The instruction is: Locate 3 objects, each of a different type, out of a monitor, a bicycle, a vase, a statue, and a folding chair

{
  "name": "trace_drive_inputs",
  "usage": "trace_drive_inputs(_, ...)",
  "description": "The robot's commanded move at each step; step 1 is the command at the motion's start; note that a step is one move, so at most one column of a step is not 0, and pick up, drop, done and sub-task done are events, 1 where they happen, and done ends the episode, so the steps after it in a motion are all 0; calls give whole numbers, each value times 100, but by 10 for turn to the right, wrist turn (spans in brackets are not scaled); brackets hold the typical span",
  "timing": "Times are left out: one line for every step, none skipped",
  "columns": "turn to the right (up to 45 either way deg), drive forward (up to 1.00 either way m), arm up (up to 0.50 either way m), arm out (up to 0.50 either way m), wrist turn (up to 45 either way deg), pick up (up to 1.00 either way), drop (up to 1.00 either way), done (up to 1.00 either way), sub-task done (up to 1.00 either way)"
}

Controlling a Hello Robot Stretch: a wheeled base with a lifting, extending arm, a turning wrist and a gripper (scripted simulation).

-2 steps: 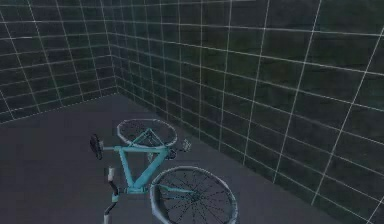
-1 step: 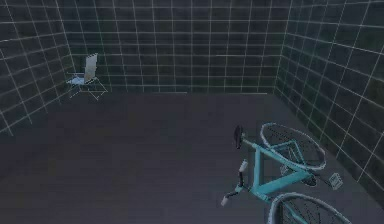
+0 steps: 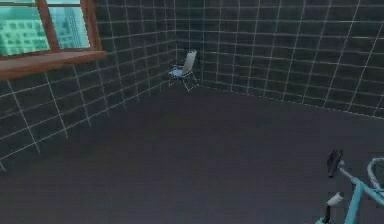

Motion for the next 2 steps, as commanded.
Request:
trace_drive_inputs(0, 100, 0, 0, 0, 0, 0, 0, 0)
trace_drive_inputs(0, 100, 0, 0, 0, 0, 0, 0, 0)
